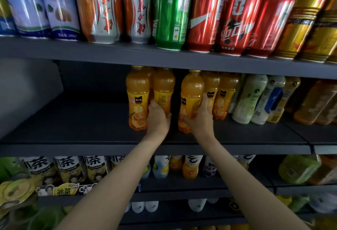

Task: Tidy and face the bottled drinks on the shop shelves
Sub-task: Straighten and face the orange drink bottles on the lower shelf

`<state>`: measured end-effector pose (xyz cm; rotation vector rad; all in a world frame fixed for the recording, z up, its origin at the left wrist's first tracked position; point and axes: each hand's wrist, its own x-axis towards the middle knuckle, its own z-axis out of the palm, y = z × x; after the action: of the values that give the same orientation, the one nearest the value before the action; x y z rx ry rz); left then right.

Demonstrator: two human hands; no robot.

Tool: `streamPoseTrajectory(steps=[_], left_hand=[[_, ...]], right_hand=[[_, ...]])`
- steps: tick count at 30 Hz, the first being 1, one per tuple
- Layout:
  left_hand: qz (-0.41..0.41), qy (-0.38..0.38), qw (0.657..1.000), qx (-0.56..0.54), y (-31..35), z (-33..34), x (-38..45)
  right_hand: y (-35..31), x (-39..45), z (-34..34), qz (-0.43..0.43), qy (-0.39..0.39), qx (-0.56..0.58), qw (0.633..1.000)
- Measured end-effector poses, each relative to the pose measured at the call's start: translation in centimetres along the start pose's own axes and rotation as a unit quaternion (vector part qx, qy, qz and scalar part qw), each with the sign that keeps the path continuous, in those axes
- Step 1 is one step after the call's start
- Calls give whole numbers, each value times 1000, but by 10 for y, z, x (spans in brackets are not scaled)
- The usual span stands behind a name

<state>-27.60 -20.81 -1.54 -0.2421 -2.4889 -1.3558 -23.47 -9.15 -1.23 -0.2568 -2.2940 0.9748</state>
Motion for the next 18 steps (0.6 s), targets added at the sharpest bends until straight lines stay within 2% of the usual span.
streamPoseTrajectory(steps=[5, 8, 14, 18], left_hand=[[47, 22, 991, 125, -9, 8, -1], [57, 34, 984, 165, -12, 11, 0], [57, 26, 979, 194, -16, 11, 2], [61, 17, 980, 187, -16, 6, 4]], right_hand=[[0, 16, 18, 17, -14, -34, 999], [-3, 43, 35, 40, -24, -44, 998], [4, 90, 61, 97, -40, -25, 994], [10, 98, 64, 148, -102, -25, 983]])
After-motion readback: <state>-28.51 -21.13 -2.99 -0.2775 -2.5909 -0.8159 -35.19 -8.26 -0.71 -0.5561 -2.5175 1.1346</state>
